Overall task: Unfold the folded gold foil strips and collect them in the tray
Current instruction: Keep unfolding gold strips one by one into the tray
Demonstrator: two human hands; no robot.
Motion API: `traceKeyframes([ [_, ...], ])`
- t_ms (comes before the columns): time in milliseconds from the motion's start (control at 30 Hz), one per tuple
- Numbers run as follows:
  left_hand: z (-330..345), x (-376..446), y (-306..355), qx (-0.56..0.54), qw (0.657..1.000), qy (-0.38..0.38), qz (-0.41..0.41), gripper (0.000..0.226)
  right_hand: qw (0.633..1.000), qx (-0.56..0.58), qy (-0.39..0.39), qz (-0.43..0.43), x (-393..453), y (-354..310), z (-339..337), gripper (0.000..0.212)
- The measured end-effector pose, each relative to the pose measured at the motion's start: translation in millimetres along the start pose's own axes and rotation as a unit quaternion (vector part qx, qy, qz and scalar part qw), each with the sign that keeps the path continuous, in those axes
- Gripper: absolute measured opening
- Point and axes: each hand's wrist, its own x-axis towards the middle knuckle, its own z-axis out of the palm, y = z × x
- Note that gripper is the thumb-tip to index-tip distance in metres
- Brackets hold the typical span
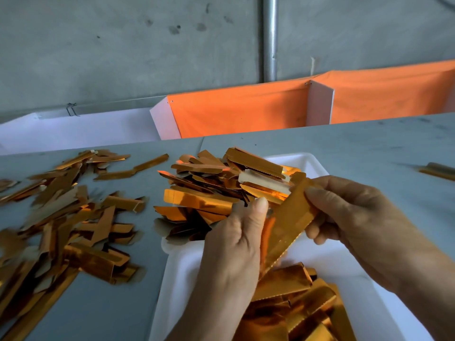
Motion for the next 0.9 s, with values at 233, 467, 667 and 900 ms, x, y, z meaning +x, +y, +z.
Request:
traceKeyframes([
  [233, -10.8, 0.1, -3.5, -0.056, 0.997, -0.049, -0.018, 0.043, 0.997, 0.072, -0.034, -0.008, 0.2, -0.9, -1.7, 0.032],
  [467, -15.8, 1.1, -4.8, -0.188, 0.966, -0.127, -0.122, 0.036, 0.987, 0.124, -0.103, -0.002, 5.6, -1.2, -13.2, 0.042],
  [667, -12.9, 2.5, -4.6, 0.025, 1.000, 0.000, -0.005, 0.047, 0.992, 0.096, -0.083, 0.020, 3.8, -1.8, -11.0, 0.029],
  [900, -5.3, -1.7, -5.2, 0.286, 0.942, 0.021, 0.176, 0.073, 0.999, 0.030, -0.042, 0.014, 1.5, -2.1, -9.1, 0.027],
])
